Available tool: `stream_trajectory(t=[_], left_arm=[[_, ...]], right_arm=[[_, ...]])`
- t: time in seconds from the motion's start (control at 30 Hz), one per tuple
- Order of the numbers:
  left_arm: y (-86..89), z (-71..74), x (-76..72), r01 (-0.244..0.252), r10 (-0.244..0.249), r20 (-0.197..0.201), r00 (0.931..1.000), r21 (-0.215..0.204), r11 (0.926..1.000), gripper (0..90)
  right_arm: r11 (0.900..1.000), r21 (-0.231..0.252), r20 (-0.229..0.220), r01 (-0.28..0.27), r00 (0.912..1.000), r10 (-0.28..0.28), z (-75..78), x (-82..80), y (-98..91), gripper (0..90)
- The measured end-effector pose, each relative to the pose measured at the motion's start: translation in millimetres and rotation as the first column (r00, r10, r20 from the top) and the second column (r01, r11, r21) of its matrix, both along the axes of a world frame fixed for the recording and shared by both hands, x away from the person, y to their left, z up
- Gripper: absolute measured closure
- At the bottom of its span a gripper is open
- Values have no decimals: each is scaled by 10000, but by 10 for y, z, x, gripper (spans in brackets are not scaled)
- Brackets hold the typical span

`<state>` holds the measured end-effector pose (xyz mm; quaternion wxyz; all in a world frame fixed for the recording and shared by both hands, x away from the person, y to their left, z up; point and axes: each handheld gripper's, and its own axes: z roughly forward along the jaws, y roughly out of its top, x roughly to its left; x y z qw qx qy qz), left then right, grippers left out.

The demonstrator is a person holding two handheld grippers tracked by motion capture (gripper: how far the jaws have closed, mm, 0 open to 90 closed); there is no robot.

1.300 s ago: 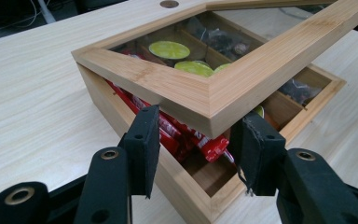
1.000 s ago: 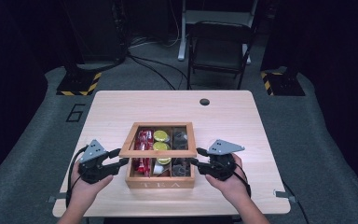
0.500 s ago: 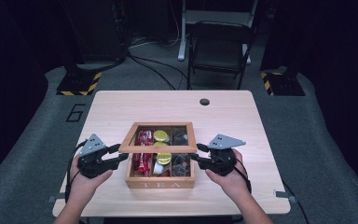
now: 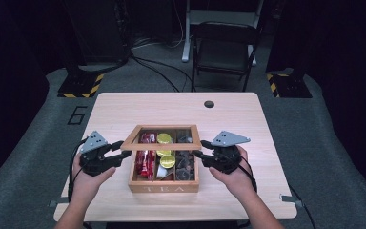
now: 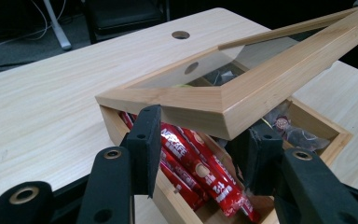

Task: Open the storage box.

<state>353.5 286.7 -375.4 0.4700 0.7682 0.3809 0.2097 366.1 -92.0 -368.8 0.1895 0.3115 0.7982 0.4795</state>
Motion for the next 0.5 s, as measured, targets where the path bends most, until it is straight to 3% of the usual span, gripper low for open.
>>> stream_trajectory(t=[0.5], left_arm=[[-13, 108, 115, 24, -24, -9, 10000, 151, 9999, 549]], right_arm=[[10000, 12, 37, 99, 9999, -99, 94, 69, 12, 571]])
